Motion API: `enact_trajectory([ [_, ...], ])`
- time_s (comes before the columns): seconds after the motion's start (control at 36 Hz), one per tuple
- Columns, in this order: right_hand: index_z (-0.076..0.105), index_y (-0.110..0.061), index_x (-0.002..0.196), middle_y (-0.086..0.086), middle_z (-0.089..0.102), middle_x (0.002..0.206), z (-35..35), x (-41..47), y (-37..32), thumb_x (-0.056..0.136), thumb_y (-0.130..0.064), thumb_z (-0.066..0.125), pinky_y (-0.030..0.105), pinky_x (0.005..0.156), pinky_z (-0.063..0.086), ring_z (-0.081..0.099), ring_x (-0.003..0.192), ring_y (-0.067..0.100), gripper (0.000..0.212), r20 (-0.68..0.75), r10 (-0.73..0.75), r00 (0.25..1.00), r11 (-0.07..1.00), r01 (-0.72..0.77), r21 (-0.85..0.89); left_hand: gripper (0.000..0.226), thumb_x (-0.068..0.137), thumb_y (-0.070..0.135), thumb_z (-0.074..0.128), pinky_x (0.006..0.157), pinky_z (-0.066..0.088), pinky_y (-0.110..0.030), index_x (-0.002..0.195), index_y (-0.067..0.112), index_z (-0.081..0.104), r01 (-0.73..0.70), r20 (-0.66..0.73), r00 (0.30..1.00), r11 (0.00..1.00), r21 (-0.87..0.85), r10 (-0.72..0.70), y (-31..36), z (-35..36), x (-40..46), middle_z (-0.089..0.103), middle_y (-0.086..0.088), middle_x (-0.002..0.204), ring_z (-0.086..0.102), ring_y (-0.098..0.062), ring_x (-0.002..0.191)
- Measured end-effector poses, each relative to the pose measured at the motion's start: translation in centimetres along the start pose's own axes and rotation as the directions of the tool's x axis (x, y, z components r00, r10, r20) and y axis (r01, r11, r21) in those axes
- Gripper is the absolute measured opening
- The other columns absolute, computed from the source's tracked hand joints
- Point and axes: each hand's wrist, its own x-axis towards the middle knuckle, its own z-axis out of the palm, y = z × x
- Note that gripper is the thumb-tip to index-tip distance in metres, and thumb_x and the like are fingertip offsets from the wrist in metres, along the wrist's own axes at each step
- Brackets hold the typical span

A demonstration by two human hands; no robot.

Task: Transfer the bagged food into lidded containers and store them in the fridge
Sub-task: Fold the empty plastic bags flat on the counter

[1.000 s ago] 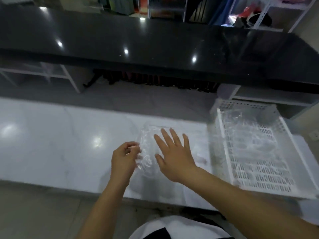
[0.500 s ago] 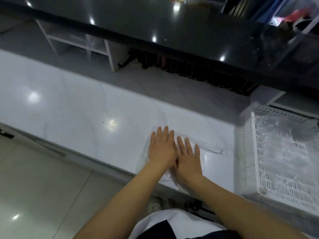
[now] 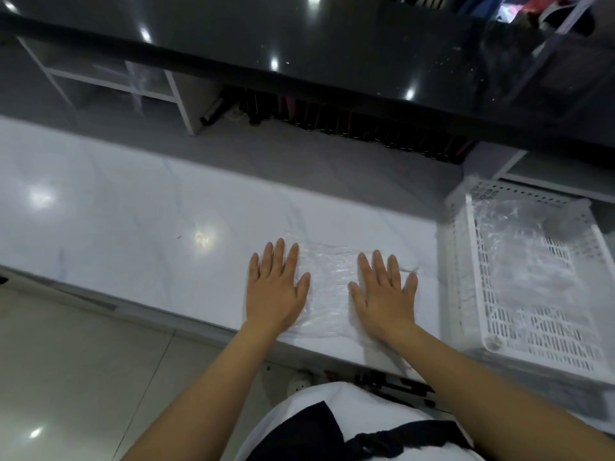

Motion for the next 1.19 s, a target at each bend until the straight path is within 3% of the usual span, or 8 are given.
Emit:
enact_trajectory([
  [0.14,-0.012,-0.034,0.157,-0.009,-0.023,0.163,-1.2,0.0,-5.2,0.102,-0.053,0.008,0.053,0.118,-0.015,-0.022,0.151,0.02,0.061,-0.149,-0.143,0.978,0.988,0.15,0.037,0.065,0.102,0.053,0.004,0.125,-0.004,-0.047,0.161,0.027,0.0,-0.001,-0.015,1.0,1.0,-0.024,0.001,0.2,-0.2,0.0,-0.006,-0.002,0.169,-0.009,-0.021,0.155],
  [0.25,-0.013,-0.033,0.157,-0.007,-0.02,0.165,0.5,0.4,-7.7,0.102,-0.05,0.004,0.05,0.121,-0.013,-0.025,0.15,0.016,0.06,-0.008,-0.228,0.974,0.971,0.227,0.07,0.06,0.103,0.047,0.004,0.125,-0.003,-0.046,0.161,0.028,-0.001,0.004,-0.017,1.0,1.0,-0.024,-0.005,0.2,-0.2,0.0,-0.006,-0.001,0.169,-0.009,-0.02,0.155],
  [0.33,-0.015,-0.033,0.157,-0.008,-0.02,0.165,1.1,1.5,-6.0,0.101,-0.054,0.002,0.052,0.121,-0.01,-0.024,0.15,0.015,0.062,-0.024,-0.26,0.965,0.966,0.26,-0.011,0.06,0.103,0.045,0.004,0.125,-0.004,-0.046,0.16,0.028,-0.002,0.01,-0.015,1.0,1.0,-0.006,-0.01,0.2,-0.2,0.2,-0.007,0.0,0.169,-0.009,-0.02,0.155],
  [0.72,-0.015,-0.024,0.157,0.002,-0.018,0.166,-1.2,2.7,0.9,0.103,-0.051,0.009,0.055,0.121,-0.009,-0.019,0.152,0.026,0.066,-0.091,0.087,0.992,0.996,-0.089,-0.016,0.062,0.104,0.05,0.008,0.125,-0.005,-0.047,0.161,0.027,-0.001,0.001,-0.013,1.0,0.999,-0.04,-0.002,-0.1,0.0,0.1,-0.007,0.0,0.169,-0.011,-0.021,0.155],
  [0.81,-0.012,-0.021,0.158,0.001,-0.019,0.165,-2.2,1.8,-3.3,0.103,-0.044,0.017,0.052,0.121,-0.01,-0.018,0.152,0.023,0.066,-0.212,-0.092,0.973,0.996,0.088,-0.027,0.062,0.103,0.05,0.007,0.125,-0.004,-0.048,0.161,0.028,0.0,0.004,-0.007,1.0,0.999,-0.043,-0.004,0.0,0.0,0.1,-0.006,0.0,0.169,-0.01,-0.02,0.155],
  [0.86,-0.011,-0.021,0.158,-0.001,-0.019,0.165,-1.5,0.7,-6.3,0.103,-0.044,0.016,0.049,0.122,-0.01,-0.019,0.152,0.02,0.066,-0.162,-0.198,0.967,0.98,0.2,-0.002,0.063,0.102,0.051,0.004,0.125,-0.003,-0.048,0.16,0.029,0.0,0.008,-0.005,1.0,0.999,-0.041,-0.008,0.0,0.0,0.0,-0.007,0.001,0.169,-0.011,-0.02,0.155],
  [0.94,-0.014,-0.022,0.158,-0.001,-0.02,0.166,1.0,-0.8,-8.1,0.098,-0.049,0.0,0.049,0.122,-0.011,-0.024,0.15,0.018,0.067,-0.004,-0.199,0.98,0.98,0.199,0.029,0.063,0.101,0.051,0.002,0.125,-0.004,-0.047,0.16,0.029,-0.001,0.01,-0.005,1.0,0.999,-0.038,-0.01,0.0,0.0,0.0,-0.007,0.001,0.169,-0.011,-0.019,0.155],
  [1.19,-0.017,-0.027,0.156,-0.006,-0.021,0.165,3.0,-2.3,-0.9,0.098,-0.067,0.002,0.05,0.122,-0.009,-0.027,0.149,0.013,0.073,-0.052,-0.227,0.972,0.974,0.226,-0.034,0.066,0.102,0.057,0.004,0.125,-0.004,-0.048,0.16,0.028,-0.005,-0.01,0.002,1.0,1.0,-0.013,0.01,-0.3,-0.2,-0.3,-0.009,0.0,0.169,-0.012,-0.021,0.155],
])
